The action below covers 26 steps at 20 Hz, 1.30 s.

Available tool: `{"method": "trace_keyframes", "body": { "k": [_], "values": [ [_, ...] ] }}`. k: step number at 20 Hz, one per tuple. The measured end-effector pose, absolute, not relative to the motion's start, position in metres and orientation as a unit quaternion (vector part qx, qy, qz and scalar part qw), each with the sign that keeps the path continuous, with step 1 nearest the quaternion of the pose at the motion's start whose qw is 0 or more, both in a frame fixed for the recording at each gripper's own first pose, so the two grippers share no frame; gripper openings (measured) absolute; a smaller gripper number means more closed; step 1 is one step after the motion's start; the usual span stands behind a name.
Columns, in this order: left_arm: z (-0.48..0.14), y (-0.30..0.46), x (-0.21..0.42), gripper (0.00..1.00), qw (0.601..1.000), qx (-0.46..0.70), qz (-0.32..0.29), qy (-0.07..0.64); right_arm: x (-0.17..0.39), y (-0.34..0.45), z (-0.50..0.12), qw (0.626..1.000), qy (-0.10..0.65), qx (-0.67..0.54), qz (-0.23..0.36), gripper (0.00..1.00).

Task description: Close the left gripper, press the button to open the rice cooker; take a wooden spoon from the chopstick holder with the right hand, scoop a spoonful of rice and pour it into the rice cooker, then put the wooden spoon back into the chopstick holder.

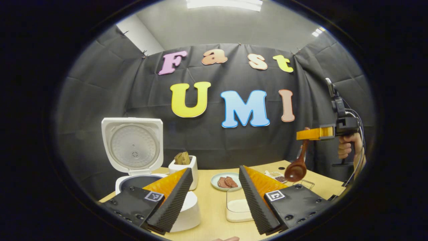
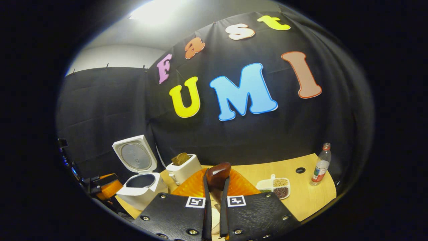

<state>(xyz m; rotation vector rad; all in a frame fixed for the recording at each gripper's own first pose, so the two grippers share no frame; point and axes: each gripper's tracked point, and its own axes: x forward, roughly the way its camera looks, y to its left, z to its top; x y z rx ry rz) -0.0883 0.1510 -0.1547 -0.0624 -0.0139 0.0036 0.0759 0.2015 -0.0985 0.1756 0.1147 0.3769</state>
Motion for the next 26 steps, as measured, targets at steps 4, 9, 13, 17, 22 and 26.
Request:
{"method": "trace_keyframes", "body": {
  "k": [4,9,13,17,22,26],
  "values": [
    [-0.149,0.154,-0.094,0.95,1.0,-0.023,0.0,-0.012,0.091,0.245,-0.123,0.973,0.078,0.069,0.205,0.1],
    [-0.146,0.16,-0.097,0.96,0.999,-0.029,-0.005,-0.018,0.113,0.277,-0.173,0.97,0.122,0.061,0.2,0.1],
    [-0.151,0.167,-0.101,0.96,0.999,-0.031,-0.004,-0.018,0.129,0.281,-0.208,0.975,0.142,0.022,0.171,0.1],
    [-0.153,0.168,-0.102,0.96,0.999,-0.033,-0.004,-0.018,0.129,0.298,-0.237,0.969,0.177,0.007,0.173,0.1],
    [-0.16,0.169,-0.104,0.96,0.999,-0.03,-0.004,-0.013,0.12,0.319,-0.245,0.961,0.194,0.037,0.196,0.1],
    [-0.157,0.17,-0.107,0.95,0.999,-0.034,-0.005,-0.016,0.127,0.307,-0.247,0.949,0.216,0.125,0.191,0.1]
  ]
}}
